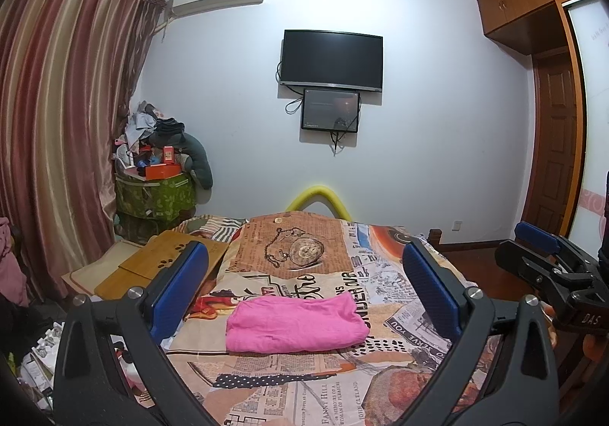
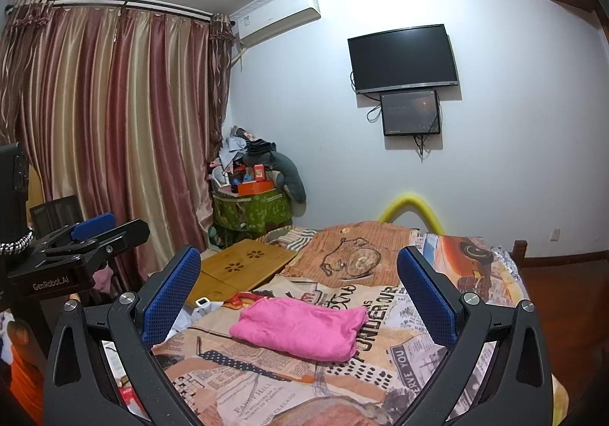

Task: Fold small clothes

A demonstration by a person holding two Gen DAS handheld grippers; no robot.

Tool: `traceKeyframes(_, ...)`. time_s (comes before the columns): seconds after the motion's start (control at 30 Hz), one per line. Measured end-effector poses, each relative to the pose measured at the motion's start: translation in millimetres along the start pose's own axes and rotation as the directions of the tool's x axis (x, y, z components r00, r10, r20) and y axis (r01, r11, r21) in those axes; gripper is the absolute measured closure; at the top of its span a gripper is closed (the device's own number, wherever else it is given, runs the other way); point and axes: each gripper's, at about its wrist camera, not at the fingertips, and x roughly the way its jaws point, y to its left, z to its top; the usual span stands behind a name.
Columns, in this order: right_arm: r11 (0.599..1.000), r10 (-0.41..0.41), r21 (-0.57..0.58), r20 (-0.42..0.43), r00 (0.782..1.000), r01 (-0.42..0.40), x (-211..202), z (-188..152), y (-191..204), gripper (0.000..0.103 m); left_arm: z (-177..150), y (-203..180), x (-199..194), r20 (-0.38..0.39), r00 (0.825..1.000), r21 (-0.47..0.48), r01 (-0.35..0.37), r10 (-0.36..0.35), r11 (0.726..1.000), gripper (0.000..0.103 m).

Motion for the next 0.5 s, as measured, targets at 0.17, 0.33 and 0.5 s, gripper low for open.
traceKeyframes(0.17,1.0,-0.001,0.001,0.0,1.0,0.001,0.2,-0.2,-0.4,0.001,0.5,0.8,1.4,-0.001,1.0,0.002,0.017,-0.017,1.0,0.0)
traceKeyframes(0.33,1.0,-0.001,0.002,-0.004,1.0,0.001,1.1,0.9,-0.9,0.001,0.0,2.6,1.9,-0.011,0.999,0.007,0.032,-0.032,0.999,0.0)
traceKeyframes(0.5,1.0,-0.002,0.002,-0.004,1.0,0.002,1.5,0.2,-1.1,0.001,-2.3,0.9,5.3,-0.029,0.999,0.016,0.044,-0.044,0.999,0.0)
